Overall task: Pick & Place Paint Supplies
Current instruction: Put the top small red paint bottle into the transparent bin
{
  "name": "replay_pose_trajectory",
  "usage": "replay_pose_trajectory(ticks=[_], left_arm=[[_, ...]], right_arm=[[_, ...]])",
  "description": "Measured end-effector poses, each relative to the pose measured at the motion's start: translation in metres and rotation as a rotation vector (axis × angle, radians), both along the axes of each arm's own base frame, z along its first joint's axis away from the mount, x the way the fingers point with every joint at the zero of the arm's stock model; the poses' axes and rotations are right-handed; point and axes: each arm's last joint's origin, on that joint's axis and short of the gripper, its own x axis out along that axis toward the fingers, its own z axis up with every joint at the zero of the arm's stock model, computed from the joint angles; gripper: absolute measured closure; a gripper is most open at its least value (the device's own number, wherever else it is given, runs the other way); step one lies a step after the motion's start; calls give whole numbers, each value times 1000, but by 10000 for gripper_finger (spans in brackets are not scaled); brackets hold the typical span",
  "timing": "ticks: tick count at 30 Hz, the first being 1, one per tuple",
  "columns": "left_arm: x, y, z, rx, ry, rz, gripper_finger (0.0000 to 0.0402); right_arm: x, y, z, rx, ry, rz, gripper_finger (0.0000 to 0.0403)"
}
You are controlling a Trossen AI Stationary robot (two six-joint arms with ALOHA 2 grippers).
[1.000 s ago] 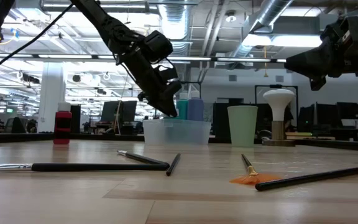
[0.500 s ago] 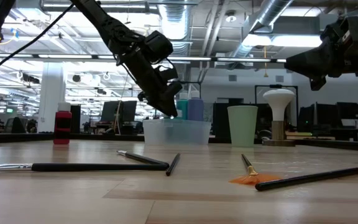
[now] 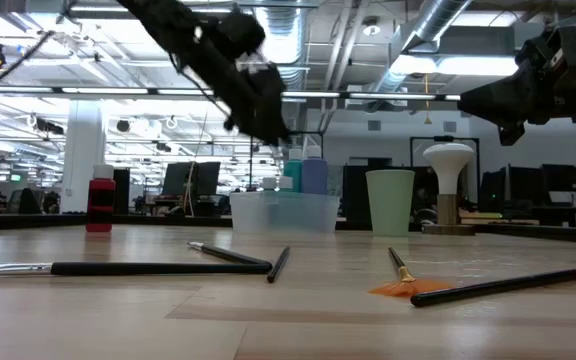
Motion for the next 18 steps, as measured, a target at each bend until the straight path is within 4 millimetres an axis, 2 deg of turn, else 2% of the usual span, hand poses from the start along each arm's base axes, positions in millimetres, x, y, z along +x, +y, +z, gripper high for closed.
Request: replay_pose_trajectory(ticks=[3, 8, 14, 18], left_arm=[[-16, -14, 33, 7, -75, -9, 160], [-59, -43, 95, -32, -267, 13, 131], [-127, -80, 157, -59, -554, -10, 132], [-174, -99, 181, -53, -691, -47, 145]], right_arm=[[0, 0, 0, 0, 0, 0, 337], [0, 0, 0, 0, 0, 0, 337], [0, 0, 0, 0, 0, 0, 337], [0, 0, 0, 0, 0, -1, 337]])
